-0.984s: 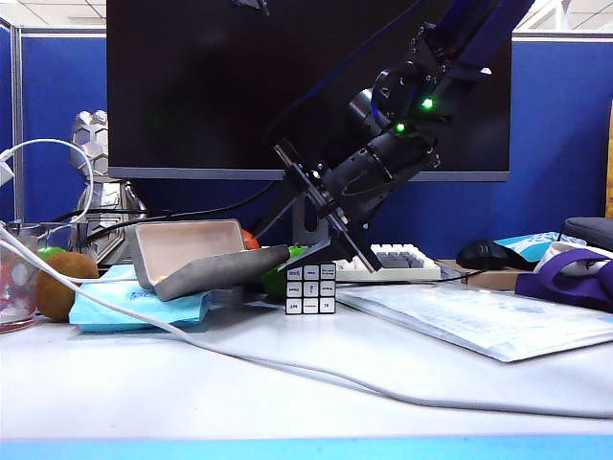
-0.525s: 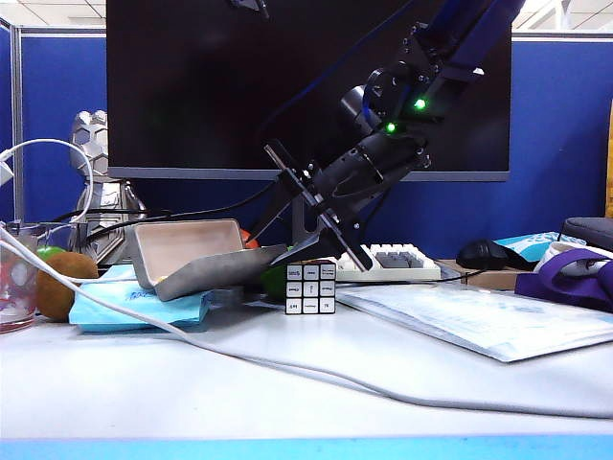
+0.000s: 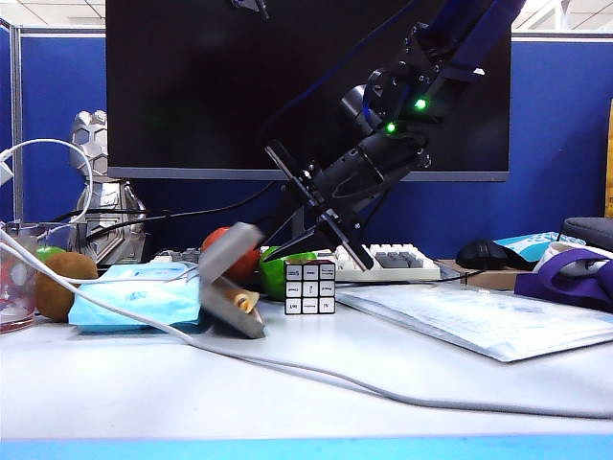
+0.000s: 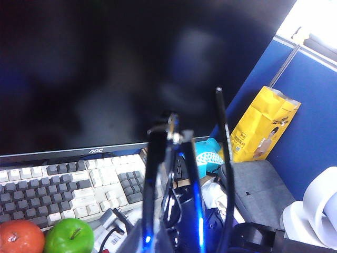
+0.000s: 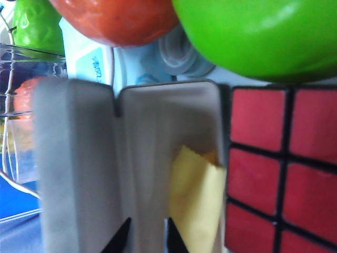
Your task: Pick up the glasses, fold the temples of the glasses, place the glasses into the glasses case, and finally close the glasses case.
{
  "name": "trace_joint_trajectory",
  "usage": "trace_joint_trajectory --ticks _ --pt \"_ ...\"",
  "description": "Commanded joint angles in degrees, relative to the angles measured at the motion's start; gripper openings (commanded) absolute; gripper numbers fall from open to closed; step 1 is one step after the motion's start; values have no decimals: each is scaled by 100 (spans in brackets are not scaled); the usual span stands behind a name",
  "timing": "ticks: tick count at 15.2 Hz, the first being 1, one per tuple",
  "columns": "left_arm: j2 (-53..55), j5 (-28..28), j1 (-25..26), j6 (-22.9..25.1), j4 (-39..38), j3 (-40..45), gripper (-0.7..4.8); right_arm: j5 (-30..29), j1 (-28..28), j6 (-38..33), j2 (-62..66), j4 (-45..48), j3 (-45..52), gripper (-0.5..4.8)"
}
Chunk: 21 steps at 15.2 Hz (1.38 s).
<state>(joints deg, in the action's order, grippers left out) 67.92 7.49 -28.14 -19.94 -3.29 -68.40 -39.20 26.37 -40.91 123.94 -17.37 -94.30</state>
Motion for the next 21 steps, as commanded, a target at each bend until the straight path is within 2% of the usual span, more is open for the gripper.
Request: trace_joint_trajectory --ticks 1,3,5,7,9,10,13,16,18,21 --pt "-22 22 -2 26 44 -13 -6 -345 11 26 -17 98 -20 96" --pt "-22 24 -2 26 31 -13 -6 -468 11 44 -17 87 -20 159" --pt "-22 24 -2 26 31 -13 -6 -439 -39 42 -20 83 -20 168" --pt "-22 24 -2 26 31 -13 -6 -452 -188 42 -26 -46 -22 216" --pt "-22 24 -2 26 31 -13 -6 -839 -398 42 -44 -63 -24 239" --pt "-22 24 -2 26 31 -13 -6 -1047 -415 39 -44 37 -28 269" --pt "-22 22 -2 28 33 -13 -6 -1261 -214 48 -42 208 -31 279" --pt "-22 24 -2 26 31 -13 -6 -1207 55 83 -42 415 -31 278" --pt "-22 24 -2 26 31 -13 -6 -1169 92 83 -42 428 -31 255" --pt "-22 24 -2 26 31 -13 -6 -1176 92 85 -42 435 -31 105"
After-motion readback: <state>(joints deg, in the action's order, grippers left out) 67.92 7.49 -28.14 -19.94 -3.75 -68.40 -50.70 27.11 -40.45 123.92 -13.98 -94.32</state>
